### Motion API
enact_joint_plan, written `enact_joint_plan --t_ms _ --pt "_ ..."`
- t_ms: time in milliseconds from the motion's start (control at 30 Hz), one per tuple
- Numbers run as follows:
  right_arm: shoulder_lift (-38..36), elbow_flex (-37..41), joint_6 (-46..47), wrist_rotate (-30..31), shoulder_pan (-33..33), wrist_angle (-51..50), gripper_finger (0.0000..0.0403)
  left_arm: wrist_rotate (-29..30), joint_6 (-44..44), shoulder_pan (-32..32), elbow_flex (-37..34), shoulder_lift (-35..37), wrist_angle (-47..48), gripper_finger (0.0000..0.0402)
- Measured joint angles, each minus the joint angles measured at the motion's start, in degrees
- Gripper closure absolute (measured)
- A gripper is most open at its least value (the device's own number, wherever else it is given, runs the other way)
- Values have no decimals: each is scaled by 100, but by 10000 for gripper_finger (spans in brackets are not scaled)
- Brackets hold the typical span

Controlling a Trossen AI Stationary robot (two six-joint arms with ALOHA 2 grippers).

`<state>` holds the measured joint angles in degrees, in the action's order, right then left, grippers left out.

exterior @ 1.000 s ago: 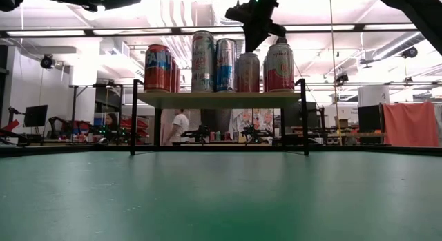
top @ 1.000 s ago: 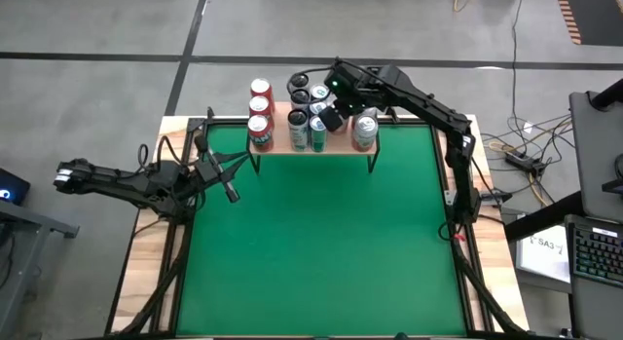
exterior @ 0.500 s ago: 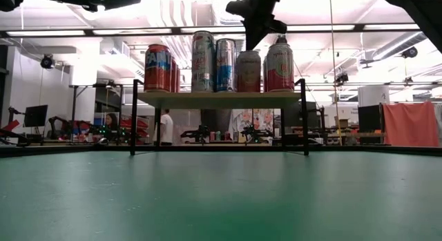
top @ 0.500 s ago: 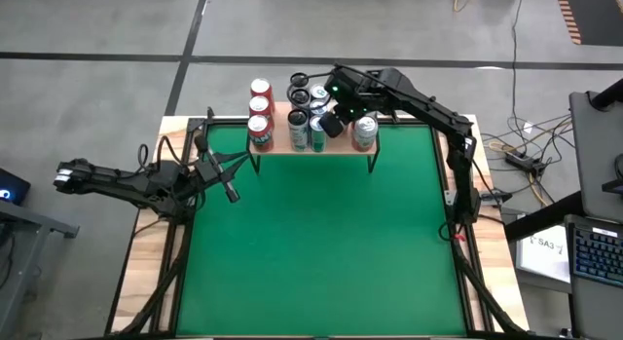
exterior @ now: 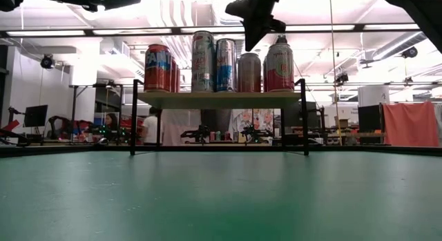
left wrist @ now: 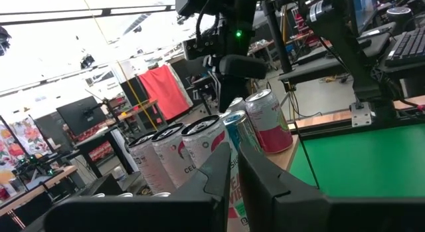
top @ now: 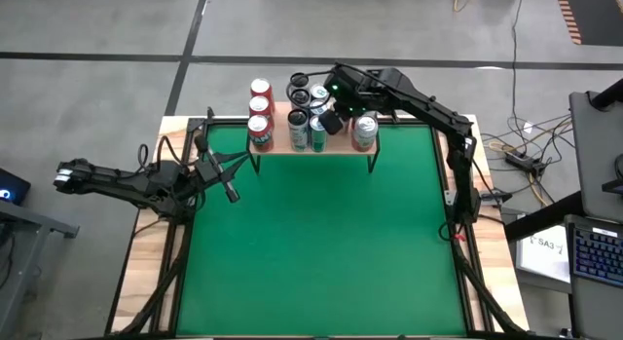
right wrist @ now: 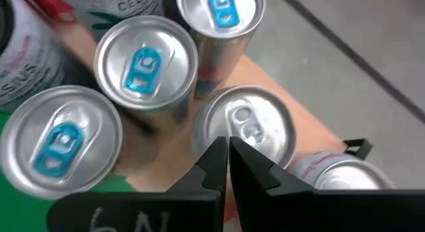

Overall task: Place canned beverage on shelf
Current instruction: Adjust the white orange soda can on the shelf

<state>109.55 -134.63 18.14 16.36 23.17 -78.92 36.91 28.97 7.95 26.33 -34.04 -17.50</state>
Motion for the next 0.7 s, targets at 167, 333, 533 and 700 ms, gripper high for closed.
enact_joint_plan --t_ms 167,333,533,700 --pt "-8 0 -144 219 35 286 394 2 -33 1 0 0 0 389" --pt "-8 0 -281 224 224 729 394 1 -35 1 0 0 0 389" --pt "171 0 -392 178 516 781 394 1 -35 2 0 0 0 389" --pt "235 0 -469 -53 594 768 394 1 -35 1 0 0 0 389"
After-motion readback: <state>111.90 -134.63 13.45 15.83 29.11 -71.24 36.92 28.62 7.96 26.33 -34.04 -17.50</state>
